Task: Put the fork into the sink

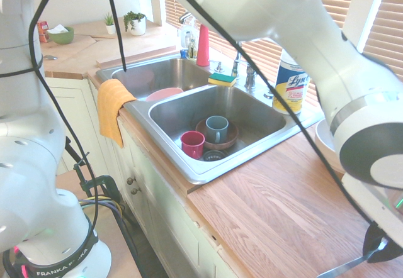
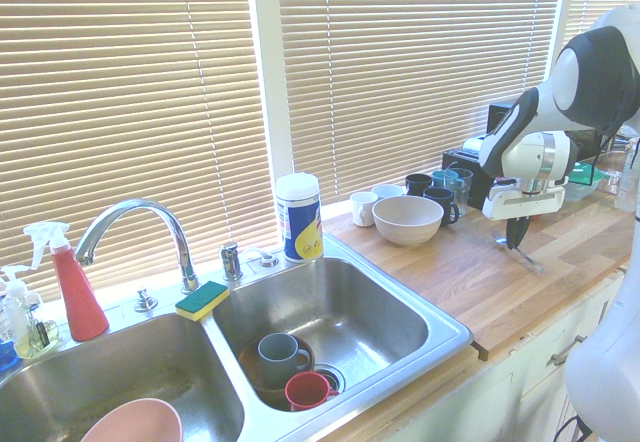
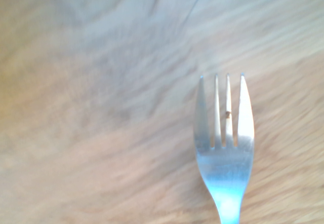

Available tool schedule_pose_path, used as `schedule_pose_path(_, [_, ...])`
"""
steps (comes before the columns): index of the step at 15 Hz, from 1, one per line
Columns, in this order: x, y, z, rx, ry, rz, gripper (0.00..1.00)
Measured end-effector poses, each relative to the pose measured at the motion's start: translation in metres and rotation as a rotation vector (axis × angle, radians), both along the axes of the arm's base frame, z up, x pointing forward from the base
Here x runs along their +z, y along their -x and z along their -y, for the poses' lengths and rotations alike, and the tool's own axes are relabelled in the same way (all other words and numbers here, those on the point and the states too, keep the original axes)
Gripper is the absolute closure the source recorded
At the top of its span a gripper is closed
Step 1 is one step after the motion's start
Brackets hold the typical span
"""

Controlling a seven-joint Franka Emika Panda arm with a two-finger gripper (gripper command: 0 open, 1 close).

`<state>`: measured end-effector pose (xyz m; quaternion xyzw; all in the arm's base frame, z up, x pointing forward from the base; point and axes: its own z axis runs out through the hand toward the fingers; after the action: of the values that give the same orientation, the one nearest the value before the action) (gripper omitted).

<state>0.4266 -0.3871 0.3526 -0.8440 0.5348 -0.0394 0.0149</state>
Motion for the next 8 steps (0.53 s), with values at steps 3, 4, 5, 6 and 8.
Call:
schedule_pose_path(3, [0.076,-0.016,-0.025,0.029,-0.008,0.036,1.0])
schedule_pose_path(4, [0.098,-0.025,-0.047,0.038,0.001,0.037,1.0])
schedule_pose_path(5, [0.116,-0.036,-0.075,0.052,0.008,0.04,1.0])
schedule_pose_path(6, [0.13,-0.049,-0.11,0.071,0.008,0.045,1.0])
schedule_pose_path(8, [0.142,-0.076,-0.196,0.112,0.007,0.045,1.0])
